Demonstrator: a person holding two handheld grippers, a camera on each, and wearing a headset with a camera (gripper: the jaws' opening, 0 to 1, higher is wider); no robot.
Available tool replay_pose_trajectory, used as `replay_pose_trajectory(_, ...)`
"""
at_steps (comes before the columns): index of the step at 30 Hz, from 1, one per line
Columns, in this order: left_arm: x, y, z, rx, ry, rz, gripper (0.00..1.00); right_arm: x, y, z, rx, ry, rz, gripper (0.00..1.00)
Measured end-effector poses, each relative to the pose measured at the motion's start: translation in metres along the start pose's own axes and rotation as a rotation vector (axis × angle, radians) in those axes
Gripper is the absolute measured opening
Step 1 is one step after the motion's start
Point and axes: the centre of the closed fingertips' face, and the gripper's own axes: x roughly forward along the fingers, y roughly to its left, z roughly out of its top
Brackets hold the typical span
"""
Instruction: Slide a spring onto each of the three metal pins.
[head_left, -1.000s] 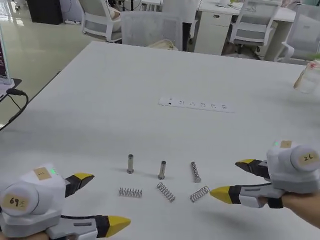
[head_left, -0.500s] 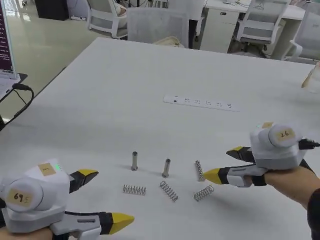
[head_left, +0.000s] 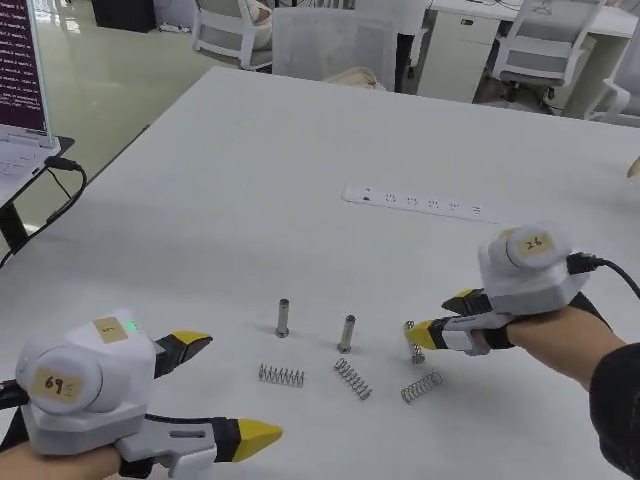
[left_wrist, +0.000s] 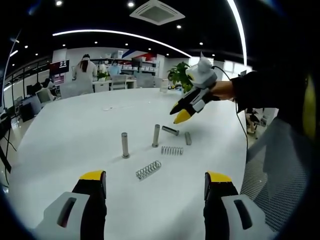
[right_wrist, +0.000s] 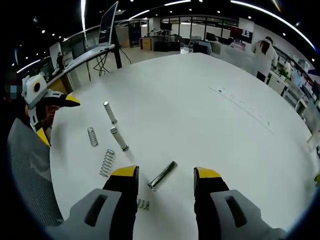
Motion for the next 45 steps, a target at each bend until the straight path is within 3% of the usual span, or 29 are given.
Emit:
replay_pose_trajectory(17,0.003,0.001,0.004,0.000,-0.012,-0.007,0.76,0.026,-0.009,-0.006,0.032,0.096,-0.043,0.25)
replay_pose_trajectory(31,0.003,0.001,0.006,-0.001,-0.021,-0.014,0.75,0.040,-0.008,-0.010,0.075,0.166,-0.059,0.19)
replay_pose_trajectory(45,0.001,0.000,0.005,-0.002,-0.020,-0.014,0.73,0.044,-0.006,-0.015,0.022,0.210,-0.067,0.13)
